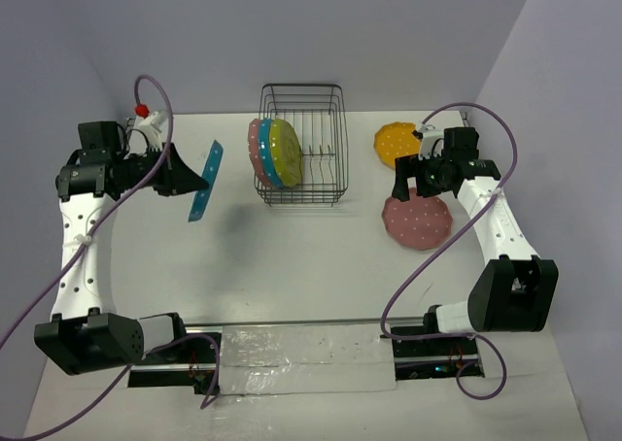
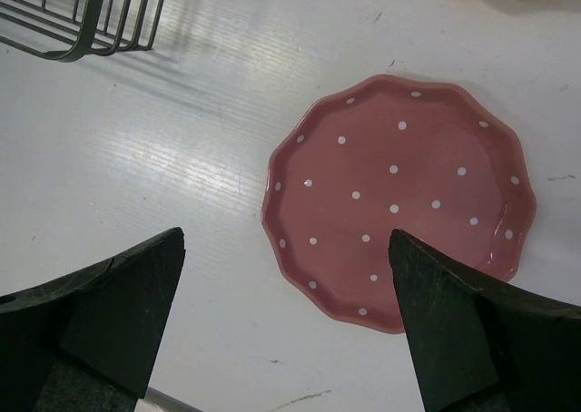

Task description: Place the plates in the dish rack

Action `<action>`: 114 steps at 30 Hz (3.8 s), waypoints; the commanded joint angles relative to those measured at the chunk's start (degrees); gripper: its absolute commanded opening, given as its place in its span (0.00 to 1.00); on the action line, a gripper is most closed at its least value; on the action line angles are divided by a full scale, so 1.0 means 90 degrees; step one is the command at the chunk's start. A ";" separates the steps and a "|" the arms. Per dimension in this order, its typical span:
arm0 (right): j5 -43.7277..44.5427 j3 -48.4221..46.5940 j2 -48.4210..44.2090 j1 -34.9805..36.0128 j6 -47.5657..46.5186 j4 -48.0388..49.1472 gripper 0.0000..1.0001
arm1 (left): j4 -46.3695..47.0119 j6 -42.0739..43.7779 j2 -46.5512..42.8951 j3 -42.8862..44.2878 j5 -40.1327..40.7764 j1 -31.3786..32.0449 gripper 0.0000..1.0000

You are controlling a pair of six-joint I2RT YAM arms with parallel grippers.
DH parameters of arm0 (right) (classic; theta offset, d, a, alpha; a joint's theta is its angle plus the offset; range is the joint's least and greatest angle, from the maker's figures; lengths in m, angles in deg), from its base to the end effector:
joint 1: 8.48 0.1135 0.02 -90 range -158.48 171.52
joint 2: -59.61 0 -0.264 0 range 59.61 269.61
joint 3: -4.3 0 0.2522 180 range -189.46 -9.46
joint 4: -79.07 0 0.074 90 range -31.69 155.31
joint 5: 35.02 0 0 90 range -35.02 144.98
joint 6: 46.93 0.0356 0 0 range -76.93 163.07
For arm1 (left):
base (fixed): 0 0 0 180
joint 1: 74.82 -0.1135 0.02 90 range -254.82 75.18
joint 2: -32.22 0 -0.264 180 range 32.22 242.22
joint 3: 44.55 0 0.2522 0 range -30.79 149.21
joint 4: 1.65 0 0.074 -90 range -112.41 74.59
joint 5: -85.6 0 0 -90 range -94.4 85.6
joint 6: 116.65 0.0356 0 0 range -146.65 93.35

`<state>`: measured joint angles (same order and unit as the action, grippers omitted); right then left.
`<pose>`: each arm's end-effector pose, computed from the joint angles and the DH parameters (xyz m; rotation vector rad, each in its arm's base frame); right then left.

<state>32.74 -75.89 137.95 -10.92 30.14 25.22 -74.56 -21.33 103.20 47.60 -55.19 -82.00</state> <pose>0.2849 0.0013 0.2959 -0.3833 2.3886 0.3590 0.2306 0.0012 0.3784 0.3300 2.2288 -0.9652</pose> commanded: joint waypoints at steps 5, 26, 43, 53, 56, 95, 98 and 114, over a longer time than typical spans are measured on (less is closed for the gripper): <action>-0.0282 -0.0382 0.0113 0.0027 0.0089 -0.0027 1.00 | 0.3267 -0.3590 -0.0444 0.0589 -0.2472 0.0143 0.00; -0.0224 -0.0558 0.0308 0.0046 0.0138 -0.0135 1.00 | 0.9726 -0.7934 0.1702 0.0479 0.0202 0.2731 0.00; -0.0058 -0.0343 0.0367 0.0037 0.0001 -0.0037 1.00 | 1.1016 -0.9107 0.3119 0.0089 0.0965 0.2751 0.00; 0.0049 -0.0255 0.0348 0.0046 -0.0067 -0.0017 1.00 | 1.0987 -0.9175 0.3529 -0.0028 0.1023 0.2741 0.00; 0.0040 -0.0236 0.0367 0.0046 -0.0058 0.0012 1.00 | 1.1055 -0.9253 0.3646 -0.0184 0.1092 0.2731 0.00; 0.0059 -0.0450 0.0338 0.0056 0.0011 -0.0037 1.00 | 0.5811 -0.4967 0.3734 0.2490 0.4274 0.3141 0.99; 0.0117 -0.0489 0.0328 0.0056 -0.0009 -0.0037 1.00 | 0.5616 -0.4431 0.3734 0.2930 0.4557 0.3317 0.99; 0.1690 -0.0178 0.0006 -0.0061 0.0284 0.0158 1.00 | 0.4563 -0.1040 0.1099 0.1008 0.6035 0.3611 0.99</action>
<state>44.50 -78.01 140.60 -10.90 31.43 25.09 -30.50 -36.17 117.58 60.19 -3.82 -48.41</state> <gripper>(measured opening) 0.999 0.993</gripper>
